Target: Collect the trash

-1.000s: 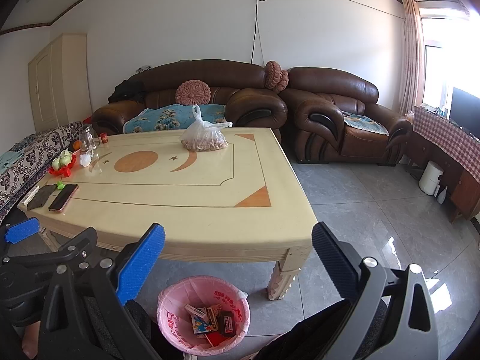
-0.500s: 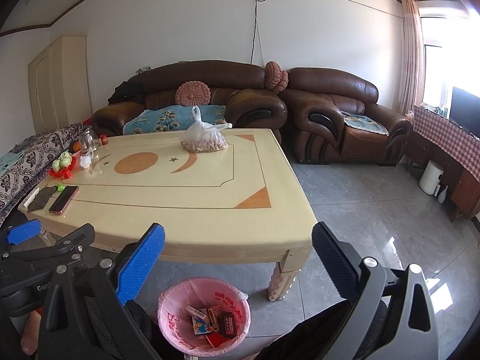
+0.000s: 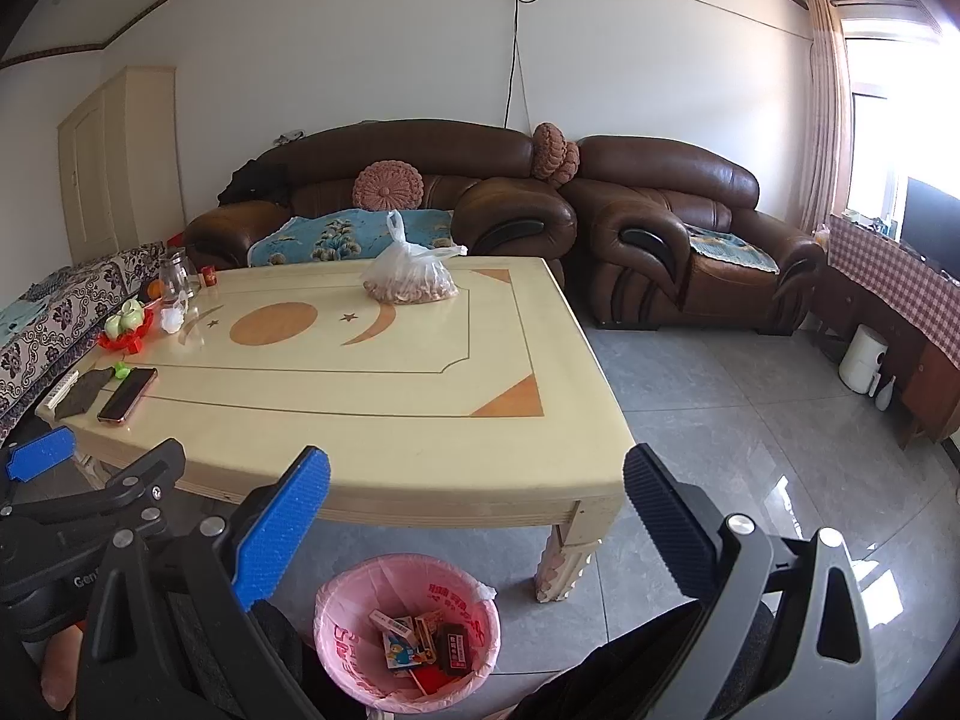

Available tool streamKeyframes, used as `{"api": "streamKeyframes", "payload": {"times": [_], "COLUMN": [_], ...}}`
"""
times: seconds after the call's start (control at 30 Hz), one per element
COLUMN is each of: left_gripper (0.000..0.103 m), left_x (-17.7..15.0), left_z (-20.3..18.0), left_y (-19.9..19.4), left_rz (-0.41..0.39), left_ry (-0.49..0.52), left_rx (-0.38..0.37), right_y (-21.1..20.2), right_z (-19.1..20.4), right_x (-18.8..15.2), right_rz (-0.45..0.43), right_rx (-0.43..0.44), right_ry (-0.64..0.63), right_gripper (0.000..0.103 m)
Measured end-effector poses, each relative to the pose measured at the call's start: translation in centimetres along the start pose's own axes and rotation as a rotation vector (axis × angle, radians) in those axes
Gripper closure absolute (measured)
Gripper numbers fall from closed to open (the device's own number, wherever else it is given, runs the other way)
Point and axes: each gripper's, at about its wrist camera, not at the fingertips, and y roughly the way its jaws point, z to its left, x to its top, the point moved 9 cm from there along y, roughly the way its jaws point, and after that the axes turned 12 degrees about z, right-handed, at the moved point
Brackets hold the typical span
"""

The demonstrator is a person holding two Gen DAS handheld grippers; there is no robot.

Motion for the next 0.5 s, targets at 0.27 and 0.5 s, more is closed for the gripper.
{"api": "streamKeyframes", "payload": {"times": [0.27,0.5], "left_gripper": [0.006,0.006], "left_x": [0.02,0.01], "left_z": [0.02,0.05], "left_y": [-0.13,0.30], "left_rz": [0.010,0.020], "left_ry": [-0.008,-0.018], "left_rx": [0.019,-0.007], "right_y": [0.07,0.20], "right_z": [0.06,0.01], "right_x": [-0.06,-0.08], "right_rz": [0.002,0.003], "right_rx": [0.002,0.004], "right_ry": [0.000,0.003], "right_gripper": [0.007,0.007]}}
